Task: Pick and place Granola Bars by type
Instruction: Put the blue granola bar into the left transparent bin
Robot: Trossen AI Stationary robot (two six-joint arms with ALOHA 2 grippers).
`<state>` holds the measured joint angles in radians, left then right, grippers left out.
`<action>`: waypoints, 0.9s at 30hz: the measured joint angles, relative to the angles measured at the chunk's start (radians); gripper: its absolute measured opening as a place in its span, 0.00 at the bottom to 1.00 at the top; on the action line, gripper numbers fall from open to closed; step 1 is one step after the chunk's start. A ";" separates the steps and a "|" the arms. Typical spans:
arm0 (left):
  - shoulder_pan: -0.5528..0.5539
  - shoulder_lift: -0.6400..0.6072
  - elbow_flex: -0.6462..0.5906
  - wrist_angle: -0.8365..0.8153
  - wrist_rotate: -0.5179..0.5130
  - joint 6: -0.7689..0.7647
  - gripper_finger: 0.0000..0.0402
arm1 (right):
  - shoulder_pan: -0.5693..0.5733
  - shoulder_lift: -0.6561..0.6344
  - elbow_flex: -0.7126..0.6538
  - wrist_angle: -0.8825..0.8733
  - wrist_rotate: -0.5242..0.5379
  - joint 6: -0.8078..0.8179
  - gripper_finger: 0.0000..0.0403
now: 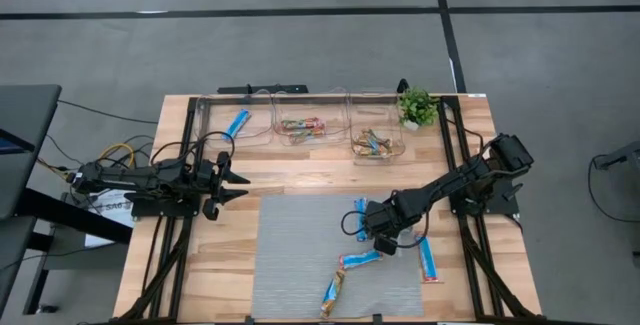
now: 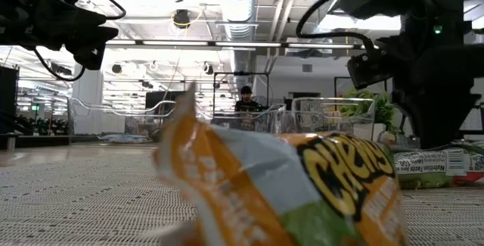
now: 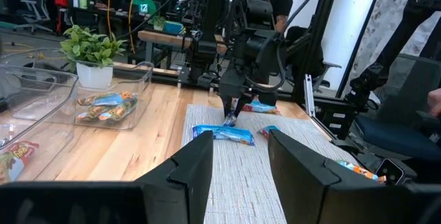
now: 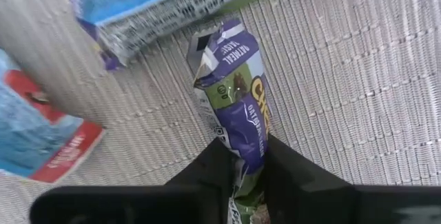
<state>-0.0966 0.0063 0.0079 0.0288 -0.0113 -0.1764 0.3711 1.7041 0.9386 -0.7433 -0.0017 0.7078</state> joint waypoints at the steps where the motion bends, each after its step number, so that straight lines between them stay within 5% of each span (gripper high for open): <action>1: 0.000 0.000 0.000 0.000 0.000 0.000 0.33 | -0.002 -0.008 0.000 0.002 0.000 0.000 0.12; 12: 0.000 0.000 0.000 0.000 0.000 0.000 0.33 | -0.078 -0.261 0.000 0.093 0.001 0.000 0.12; 19: 0.000 0.000 0.000 0.000 0.000 0.000 0.33 | -0.200 -0.414 0.000 0.401 0.007 -0.063 0.12; 27: 0.000 0.000 0.000 0.000 0.000 0.000 0.33 | -0.319 -0.448 0.001 0.731 0.005 -0.192 0.12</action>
<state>-0.0963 0.0063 0.0081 0.0288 -0.0113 -0.1764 0.0520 1.2564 0.9394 -0.0128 0.0032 0.5159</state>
